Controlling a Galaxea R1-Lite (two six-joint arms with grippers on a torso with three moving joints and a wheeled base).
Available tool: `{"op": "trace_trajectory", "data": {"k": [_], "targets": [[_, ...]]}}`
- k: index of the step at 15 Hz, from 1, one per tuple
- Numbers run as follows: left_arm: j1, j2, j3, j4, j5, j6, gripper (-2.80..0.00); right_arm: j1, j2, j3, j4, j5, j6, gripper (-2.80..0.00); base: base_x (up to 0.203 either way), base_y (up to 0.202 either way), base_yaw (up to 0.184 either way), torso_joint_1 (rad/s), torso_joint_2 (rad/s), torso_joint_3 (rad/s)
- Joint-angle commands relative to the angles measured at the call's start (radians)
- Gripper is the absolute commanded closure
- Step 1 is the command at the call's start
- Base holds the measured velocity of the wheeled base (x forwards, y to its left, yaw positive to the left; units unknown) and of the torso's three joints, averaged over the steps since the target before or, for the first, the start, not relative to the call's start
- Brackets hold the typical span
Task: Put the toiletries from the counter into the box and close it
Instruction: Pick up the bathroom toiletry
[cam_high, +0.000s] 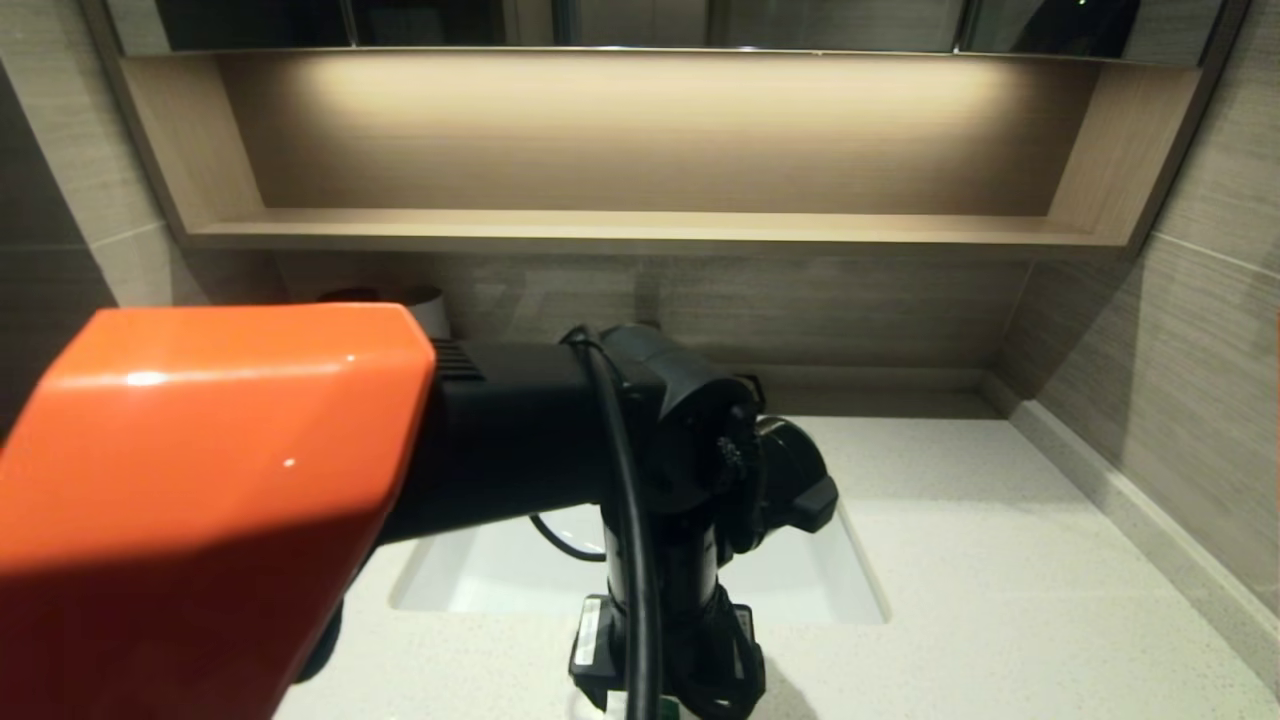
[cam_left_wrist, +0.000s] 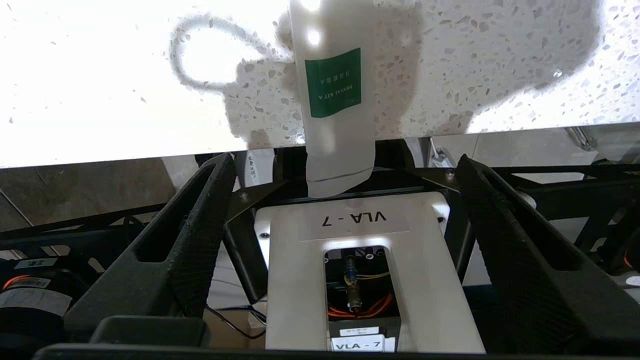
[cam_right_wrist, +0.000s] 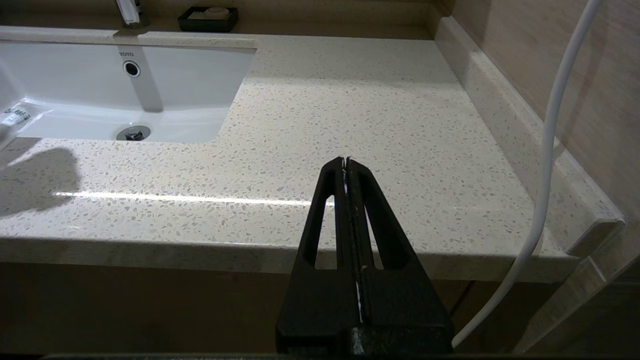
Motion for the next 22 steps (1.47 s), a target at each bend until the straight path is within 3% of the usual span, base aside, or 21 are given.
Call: {"op": "trace_trajectory", "data": {"k": [1,22], "targets": [[0.004,0.008,0.000,0.002,-0.005,-0.005,-2.80,0.001,0.000,0.002,0.000,0.000,0.000,0.00,0.000,0.000,0.000,0.000,0.00,0.000],[0.021,0.033,0.004,0.003,0.002,-0.004,-2.80,0.000,-0.002,0.002,0.000,0.000,0.000,0.00,0.000,0.000,0.000,0.000,0.00,0.000]]}}
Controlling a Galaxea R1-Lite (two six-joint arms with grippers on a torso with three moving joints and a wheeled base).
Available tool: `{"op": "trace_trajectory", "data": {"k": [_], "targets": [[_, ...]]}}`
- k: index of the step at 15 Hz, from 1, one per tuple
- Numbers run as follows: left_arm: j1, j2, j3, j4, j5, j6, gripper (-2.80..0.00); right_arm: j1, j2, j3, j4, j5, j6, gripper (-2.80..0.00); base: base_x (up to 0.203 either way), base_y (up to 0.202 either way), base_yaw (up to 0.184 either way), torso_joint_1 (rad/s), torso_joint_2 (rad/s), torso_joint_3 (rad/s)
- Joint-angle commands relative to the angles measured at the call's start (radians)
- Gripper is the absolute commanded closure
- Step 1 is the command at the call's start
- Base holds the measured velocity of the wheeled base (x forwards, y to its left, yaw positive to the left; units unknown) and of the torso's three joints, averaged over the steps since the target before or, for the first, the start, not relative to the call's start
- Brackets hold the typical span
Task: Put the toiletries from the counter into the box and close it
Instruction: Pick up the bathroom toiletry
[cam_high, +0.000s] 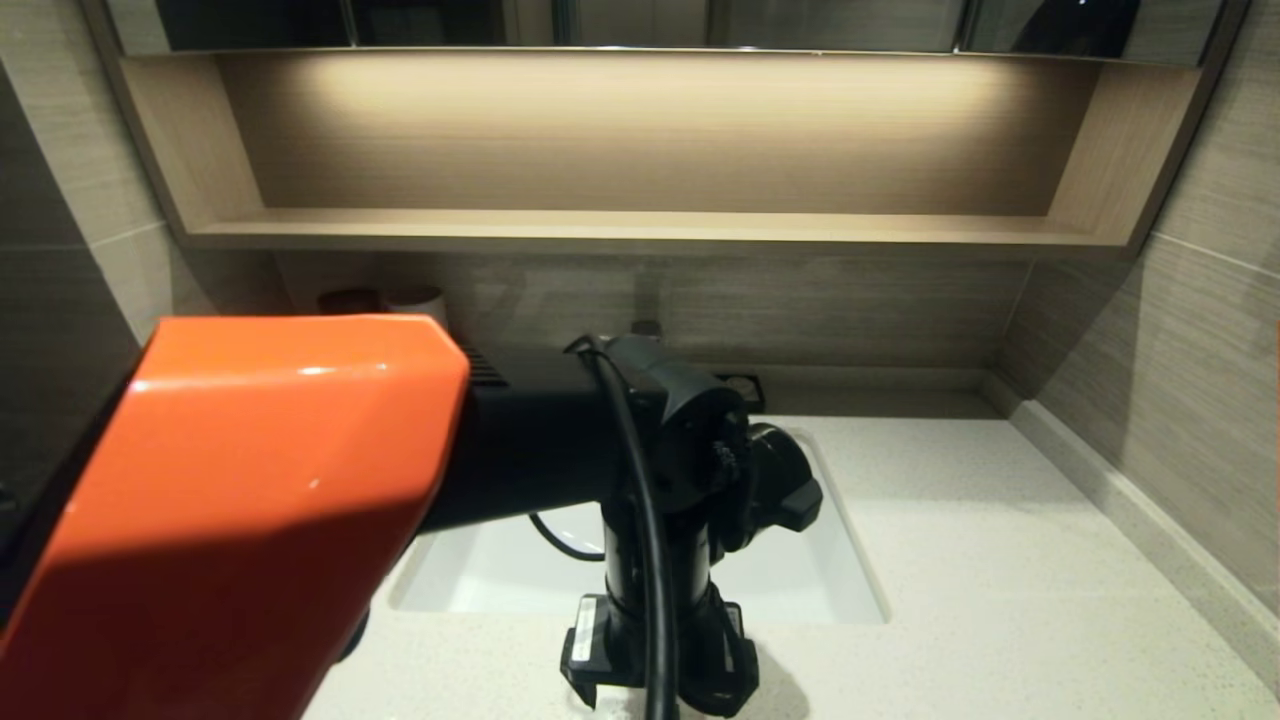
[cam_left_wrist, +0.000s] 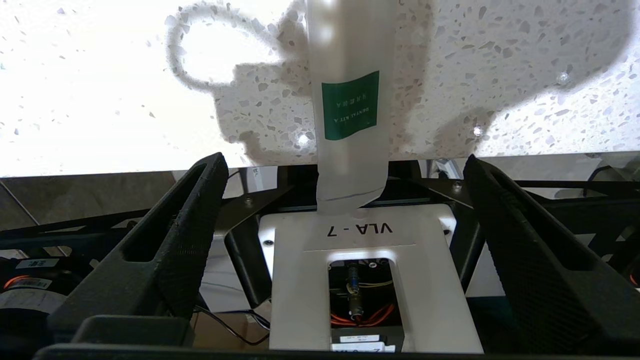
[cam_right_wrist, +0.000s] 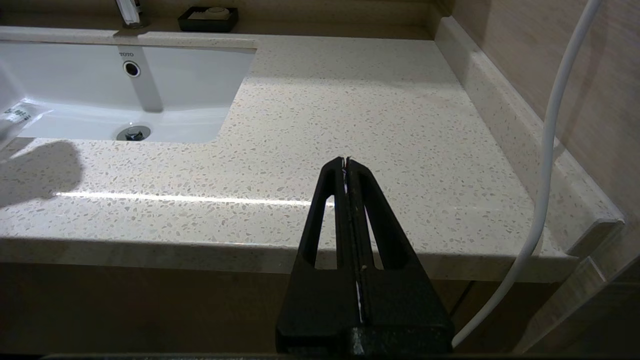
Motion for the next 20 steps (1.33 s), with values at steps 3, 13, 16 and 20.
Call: {"op": "trace_trajectory", "data": {"k": [3,13,16,20], "targets": [[-0.001,0.014,0.000,0.005,0.003,-0.003,-2.80,0.000,-0.002,0.002,0.000,0.000,0.000,0.00,0.000,0.000,0.000,0.000,0.00,0.000],[-0.001,0.035,0.000,0.008,0.001,0.017,-2.80,0.000,-0.002,0.002,0.000,0.000,0.000,0.00,0.000,0.000,0.000,0.000,0.00,0.000],[-0.001,0.041,0.002,0.011,0.001,0.023,-2.80,0.000,-0.002,0.002,0.000,0.000,0.000,0.00,0.000,0.000,0.000,0.000,0.00,0.000],[0.000,0.045,0.003,0.019,0.002,0.032,-2.80,0.000,-0.002,0.002,0.000,0.000,0.000,0.00,0.000,0.000,0.000,0.000,0.00,0.000]]}}
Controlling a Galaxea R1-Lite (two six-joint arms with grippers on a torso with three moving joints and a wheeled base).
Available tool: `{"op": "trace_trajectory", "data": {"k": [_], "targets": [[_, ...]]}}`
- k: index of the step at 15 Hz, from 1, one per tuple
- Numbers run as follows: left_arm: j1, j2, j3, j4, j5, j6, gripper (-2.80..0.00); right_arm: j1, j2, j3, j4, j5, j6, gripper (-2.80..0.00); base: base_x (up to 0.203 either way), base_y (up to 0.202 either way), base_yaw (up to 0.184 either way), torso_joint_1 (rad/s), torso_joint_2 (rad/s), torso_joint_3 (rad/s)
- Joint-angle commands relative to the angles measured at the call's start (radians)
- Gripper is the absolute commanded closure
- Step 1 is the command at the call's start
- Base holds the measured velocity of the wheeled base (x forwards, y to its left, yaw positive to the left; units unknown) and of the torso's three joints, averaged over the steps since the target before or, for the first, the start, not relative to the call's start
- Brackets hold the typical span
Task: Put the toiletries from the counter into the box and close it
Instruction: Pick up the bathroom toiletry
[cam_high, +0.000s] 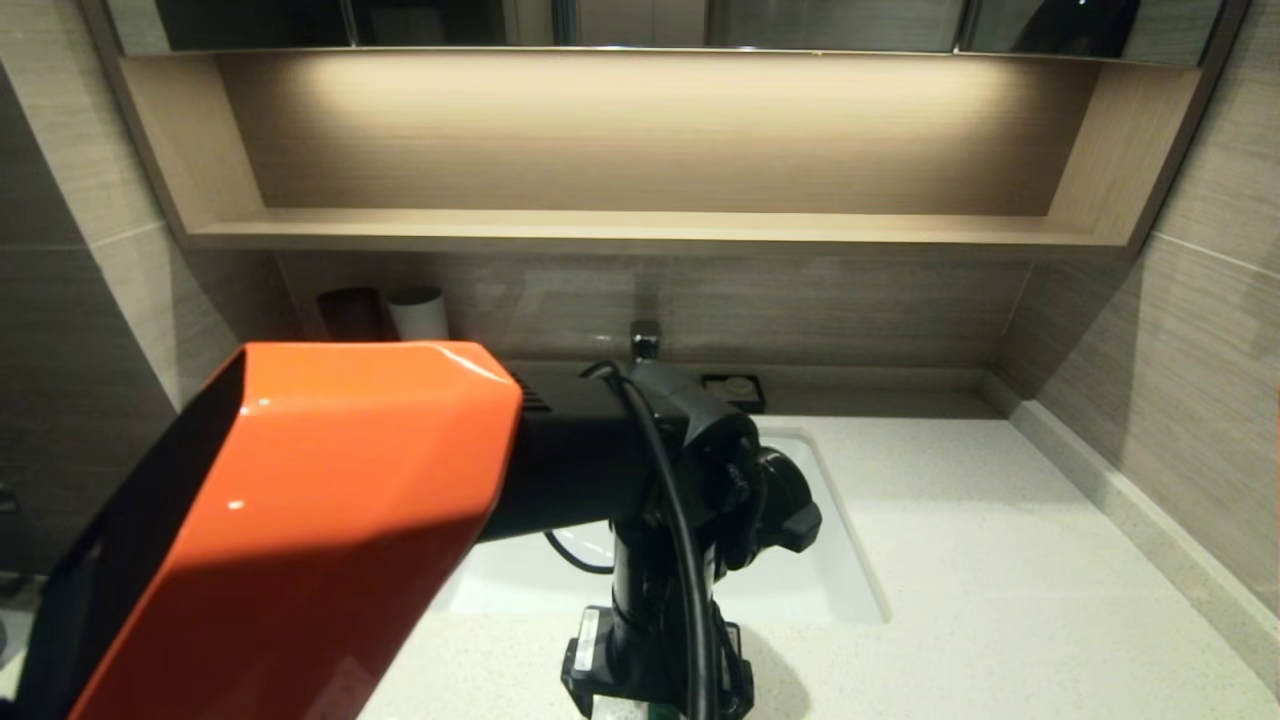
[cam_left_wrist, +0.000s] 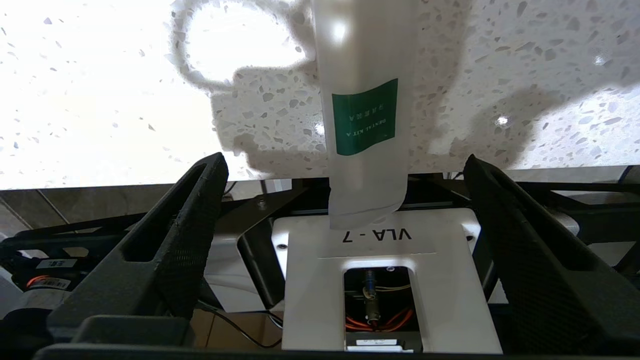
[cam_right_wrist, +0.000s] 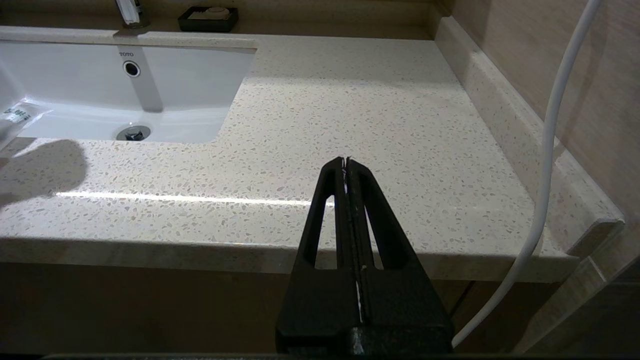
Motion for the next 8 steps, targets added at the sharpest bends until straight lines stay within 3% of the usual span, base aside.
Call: {"op": "trace_trajectory", "data": {"k": [1,8], "targets": [[0.001,0.005,0.001,0.008,0.001,-0.004,-2.80,0.000,-0.002,0.002,0.000,0.000,-0.001,0.00,0.000,0.000,0.000,0.000,0.00,0.000],[0.007,0.019,0.001,0.007,0.003,-0.004,-2.80,0.000,-0.002,0.002,0.000,0.000,-0.001,0.00,0.000,0.000,0.000,0.000,0.00,0.000]]}}
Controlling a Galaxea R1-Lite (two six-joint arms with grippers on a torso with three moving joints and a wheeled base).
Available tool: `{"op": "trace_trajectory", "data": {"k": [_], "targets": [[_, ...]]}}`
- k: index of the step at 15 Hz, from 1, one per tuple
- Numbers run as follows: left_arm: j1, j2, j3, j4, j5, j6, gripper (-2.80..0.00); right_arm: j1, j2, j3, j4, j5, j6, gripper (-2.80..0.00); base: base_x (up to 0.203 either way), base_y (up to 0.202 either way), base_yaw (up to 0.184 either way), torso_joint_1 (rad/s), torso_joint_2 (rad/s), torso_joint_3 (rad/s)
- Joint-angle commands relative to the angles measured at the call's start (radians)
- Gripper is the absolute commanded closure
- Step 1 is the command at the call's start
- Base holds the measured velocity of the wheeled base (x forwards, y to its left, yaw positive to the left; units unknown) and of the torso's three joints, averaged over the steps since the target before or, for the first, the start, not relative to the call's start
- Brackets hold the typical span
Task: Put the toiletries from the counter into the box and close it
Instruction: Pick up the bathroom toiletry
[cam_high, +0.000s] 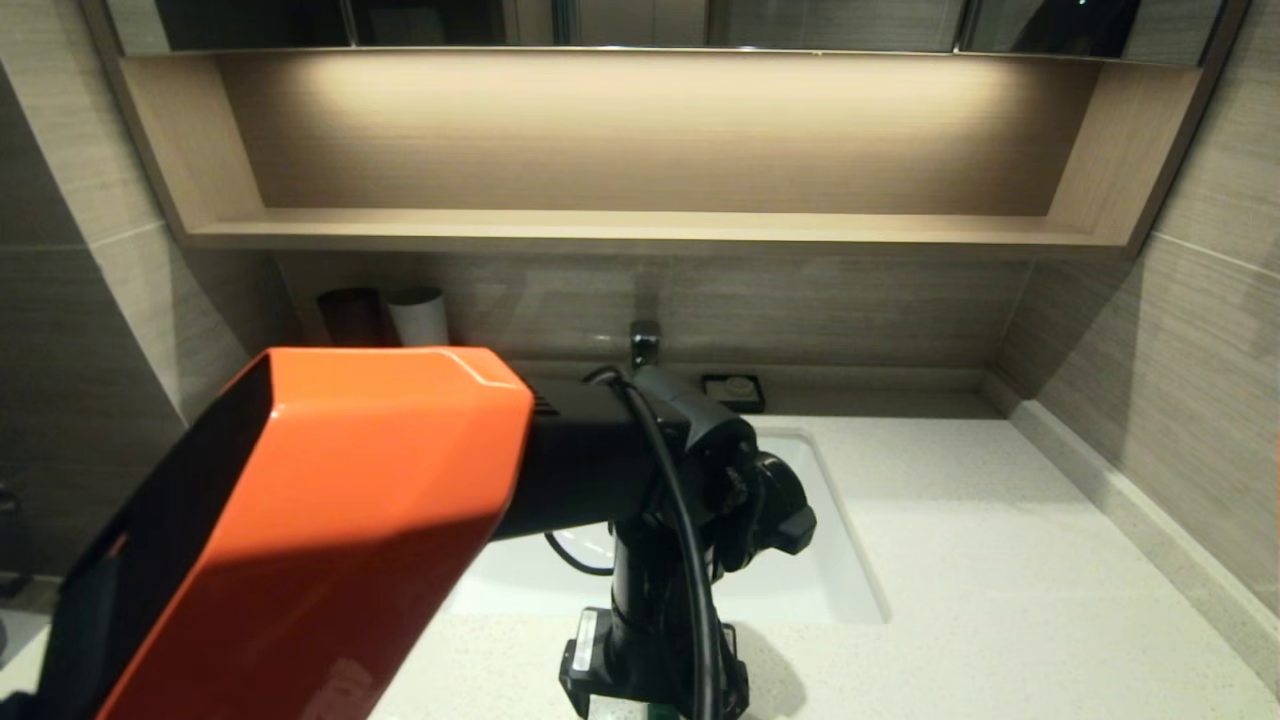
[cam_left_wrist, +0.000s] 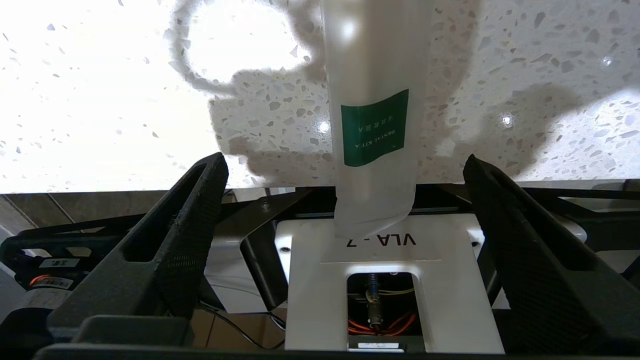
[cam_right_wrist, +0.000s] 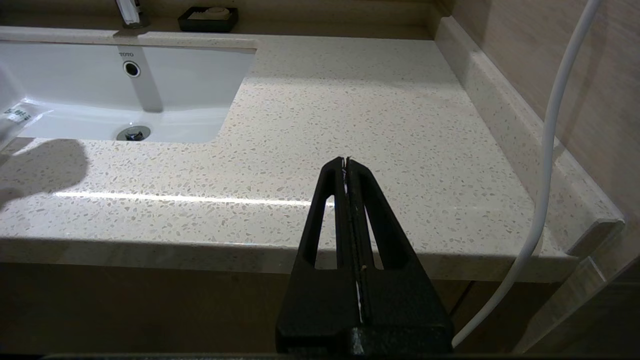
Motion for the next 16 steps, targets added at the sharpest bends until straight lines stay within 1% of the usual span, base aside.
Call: {"op": "trace_trajectory", "data": {"k": [1,16], "targets": [[0.001,0.008,0.000,0.007,0.000,-0.005,-2.80,0.000,-0.002,0.002,0.000,0.000,0.000,0.00,0.000,0.000,0.000,0.000,0.00,0.000],[0.016,0.025,-0.002,0.013,-0.003,-0.012,-2.80,0.000,-0.003,0.002,0.000,0.000,0.000,0.00,0.000,0.000,0.000,0.000,0.00,0.000]]}}
